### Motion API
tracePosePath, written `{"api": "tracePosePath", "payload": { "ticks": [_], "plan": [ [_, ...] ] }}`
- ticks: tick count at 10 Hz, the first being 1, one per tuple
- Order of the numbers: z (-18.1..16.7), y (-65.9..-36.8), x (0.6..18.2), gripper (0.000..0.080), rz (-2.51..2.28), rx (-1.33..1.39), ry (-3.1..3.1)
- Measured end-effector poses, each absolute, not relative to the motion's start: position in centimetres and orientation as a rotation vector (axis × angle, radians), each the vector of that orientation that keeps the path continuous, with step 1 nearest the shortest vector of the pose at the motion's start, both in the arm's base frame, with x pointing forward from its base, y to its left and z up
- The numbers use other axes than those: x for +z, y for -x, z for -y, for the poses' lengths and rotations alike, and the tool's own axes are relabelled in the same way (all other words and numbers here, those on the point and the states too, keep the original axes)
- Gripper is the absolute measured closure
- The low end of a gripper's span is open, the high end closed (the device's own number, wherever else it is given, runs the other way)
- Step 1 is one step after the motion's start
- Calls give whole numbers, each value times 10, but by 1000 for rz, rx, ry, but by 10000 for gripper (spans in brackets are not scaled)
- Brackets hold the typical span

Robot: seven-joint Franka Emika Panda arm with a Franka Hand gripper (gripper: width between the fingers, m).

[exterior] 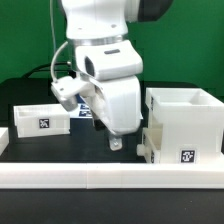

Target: Assemble drawer

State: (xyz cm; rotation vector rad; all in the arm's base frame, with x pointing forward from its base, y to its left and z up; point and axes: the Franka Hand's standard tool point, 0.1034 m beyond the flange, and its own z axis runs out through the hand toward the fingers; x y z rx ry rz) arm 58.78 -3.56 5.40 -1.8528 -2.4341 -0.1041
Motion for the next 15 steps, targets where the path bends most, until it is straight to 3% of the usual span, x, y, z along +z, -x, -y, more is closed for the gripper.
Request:
{"api": "tracePosePath", "payload": {
  "ticks": [2, 5, 10, 13, 15],
  "plan": [
    [58, -565, 71, 150, 2448, -149, 1946],
    [66, -525, 71, 150, 2409, -195, 2076],
    [81, -521, 73, 150, 2374, -218, 2150],
    [108, -481, 76, 150, 2272, -220, 2292],
    [107, -482, 75, 150, 2234, -221, 2322]
  ]
}}
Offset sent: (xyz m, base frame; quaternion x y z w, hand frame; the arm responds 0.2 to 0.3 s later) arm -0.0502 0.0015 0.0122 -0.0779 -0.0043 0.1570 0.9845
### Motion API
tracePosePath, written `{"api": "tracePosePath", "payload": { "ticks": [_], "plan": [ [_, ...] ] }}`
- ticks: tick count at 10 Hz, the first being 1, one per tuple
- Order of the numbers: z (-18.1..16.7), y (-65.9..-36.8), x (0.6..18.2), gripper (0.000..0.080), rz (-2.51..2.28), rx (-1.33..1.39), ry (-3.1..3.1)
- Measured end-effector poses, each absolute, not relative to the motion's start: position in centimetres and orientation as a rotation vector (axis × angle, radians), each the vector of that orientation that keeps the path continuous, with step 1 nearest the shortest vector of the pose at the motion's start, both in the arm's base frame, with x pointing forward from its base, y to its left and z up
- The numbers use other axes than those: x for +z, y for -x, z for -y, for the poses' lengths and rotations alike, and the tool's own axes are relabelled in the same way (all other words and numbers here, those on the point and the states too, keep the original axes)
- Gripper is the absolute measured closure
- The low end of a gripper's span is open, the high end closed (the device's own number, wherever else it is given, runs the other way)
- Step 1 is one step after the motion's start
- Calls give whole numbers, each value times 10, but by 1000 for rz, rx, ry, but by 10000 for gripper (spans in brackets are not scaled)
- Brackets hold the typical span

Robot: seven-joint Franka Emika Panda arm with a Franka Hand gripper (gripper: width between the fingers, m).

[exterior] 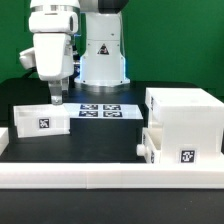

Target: Assemble drawer

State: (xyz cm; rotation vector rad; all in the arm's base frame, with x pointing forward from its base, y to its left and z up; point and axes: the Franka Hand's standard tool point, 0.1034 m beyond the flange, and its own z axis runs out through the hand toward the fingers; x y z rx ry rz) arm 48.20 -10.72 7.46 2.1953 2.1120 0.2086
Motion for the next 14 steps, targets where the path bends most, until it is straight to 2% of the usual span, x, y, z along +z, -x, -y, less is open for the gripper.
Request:
{"api": "tracePosePath", "payload": {
  "ticks": [3, 4, 5, 9, 14],
  "plan": [
    [108, -481, 74, 150, -1883, 225, -2412],
    [114, -478, 74, 150, -1678, 287, -2521],
    [115, -465, 69, 150, -1509, 288, -2640],
    [115, -444, 58, 150, -1067, 270, -2905],
    [117, -437, 54, 150, -600, 263, -3078]
  ]
}}
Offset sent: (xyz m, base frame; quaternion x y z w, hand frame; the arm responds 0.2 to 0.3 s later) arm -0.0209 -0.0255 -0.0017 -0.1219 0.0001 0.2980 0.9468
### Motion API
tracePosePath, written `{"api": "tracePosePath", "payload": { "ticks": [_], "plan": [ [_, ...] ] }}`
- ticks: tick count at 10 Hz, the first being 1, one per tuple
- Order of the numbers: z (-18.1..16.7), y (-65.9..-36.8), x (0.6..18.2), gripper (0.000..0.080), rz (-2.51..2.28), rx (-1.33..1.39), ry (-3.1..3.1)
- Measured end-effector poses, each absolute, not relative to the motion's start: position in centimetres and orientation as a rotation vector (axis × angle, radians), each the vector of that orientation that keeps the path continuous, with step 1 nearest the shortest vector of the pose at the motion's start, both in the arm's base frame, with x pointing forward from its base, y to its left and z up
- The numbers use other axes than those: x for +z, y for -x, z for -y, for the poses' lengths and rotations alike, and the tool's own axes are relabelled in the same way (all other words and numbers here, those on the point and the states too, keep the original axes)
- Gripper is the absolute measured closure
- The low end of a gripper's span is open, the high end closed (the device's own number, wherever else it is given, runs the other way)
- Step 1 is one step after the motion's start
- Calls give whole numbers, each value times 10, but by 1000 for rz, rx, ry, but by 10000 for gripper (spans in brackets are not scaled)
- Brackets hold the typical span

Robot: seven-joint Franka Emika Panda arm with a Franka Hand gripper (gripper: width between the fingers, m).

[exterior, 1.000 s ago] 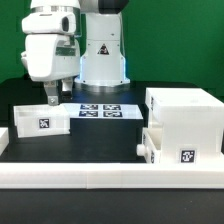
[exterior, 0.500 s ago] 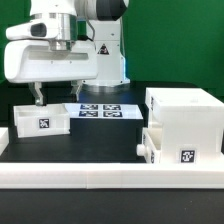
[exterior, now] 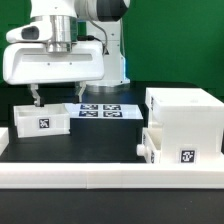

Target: Assemble drawer

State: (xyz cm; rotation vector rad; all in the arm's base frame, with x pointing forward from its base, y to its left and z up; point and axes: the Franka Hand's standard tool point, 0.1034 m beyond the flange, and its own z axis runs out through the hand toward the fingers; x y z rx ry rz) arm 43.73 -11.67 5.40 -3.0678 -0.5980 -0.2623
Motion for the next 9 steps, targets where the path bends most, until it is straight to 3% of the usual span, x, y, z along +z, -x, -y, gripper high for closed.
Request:
{"api": "tracePosePath", "payload": {
  "ticks": [3, 9],
  "plan": [
    [103, -416, 43, 150, 439, -63, 3025],
    [100, -412, 38, 150, 460, -83, 3031]
  ]
}}
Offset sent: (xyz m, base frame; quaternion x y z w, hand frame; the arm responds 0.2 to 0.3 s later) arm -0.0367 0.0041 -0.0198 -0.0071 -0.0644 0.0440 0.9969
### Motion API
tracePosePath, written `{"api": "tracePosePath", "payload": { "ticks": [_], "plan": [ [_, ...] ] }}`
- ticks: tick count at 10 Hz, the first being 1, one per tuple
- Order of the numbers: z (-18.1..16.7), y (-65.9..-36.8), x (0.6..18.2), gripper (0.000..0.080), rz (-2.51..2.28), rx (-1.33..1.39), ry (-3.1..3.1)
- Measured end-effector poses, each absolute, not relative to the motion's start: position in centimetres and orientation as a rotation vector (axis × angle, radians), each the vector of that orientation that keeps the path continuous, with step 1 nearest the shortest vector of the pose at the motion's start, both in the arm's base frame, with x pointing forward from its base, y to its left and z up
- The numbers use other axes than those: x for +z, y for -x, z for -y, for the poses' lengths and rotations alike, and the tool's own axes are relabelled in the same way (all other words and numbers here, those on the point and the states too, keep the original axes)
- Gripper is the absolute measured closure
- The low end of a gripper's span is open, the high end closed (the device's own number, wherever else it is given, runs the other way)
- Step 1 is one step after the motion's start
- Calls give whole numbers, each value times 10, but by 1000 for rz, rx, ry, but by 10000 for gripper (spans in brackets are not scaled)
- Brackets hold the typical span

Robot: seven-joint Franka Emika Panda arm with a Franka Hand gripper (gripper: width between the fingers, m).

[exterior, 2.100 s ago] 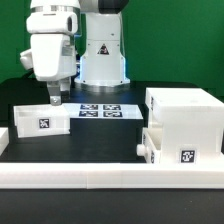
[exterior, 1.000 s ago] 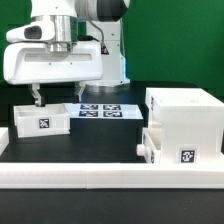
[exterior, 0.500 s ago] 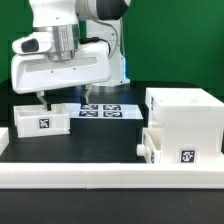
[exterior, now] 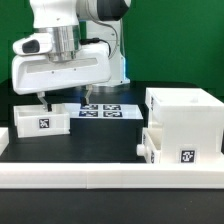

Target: Assemble drawer

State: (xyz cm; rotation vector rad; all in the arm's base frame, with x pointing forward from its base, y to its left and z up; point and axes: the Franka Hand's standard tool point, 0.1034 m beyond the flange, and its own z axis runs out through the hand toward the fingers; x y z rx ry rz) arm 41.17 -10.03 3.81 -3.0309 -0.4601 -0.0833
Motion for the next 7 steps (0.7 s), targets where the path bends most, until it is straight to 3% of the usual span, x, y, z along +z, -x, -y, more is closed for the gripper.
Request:
{"api": "tracePosePath", "payload": {
  "ticks": [3, 7],
  "plan": [
    [109, -390, 10, 150, 511, -105, 3029],
    [118, -382, 5, 150, 532, -134, 3038]
  ]
}}
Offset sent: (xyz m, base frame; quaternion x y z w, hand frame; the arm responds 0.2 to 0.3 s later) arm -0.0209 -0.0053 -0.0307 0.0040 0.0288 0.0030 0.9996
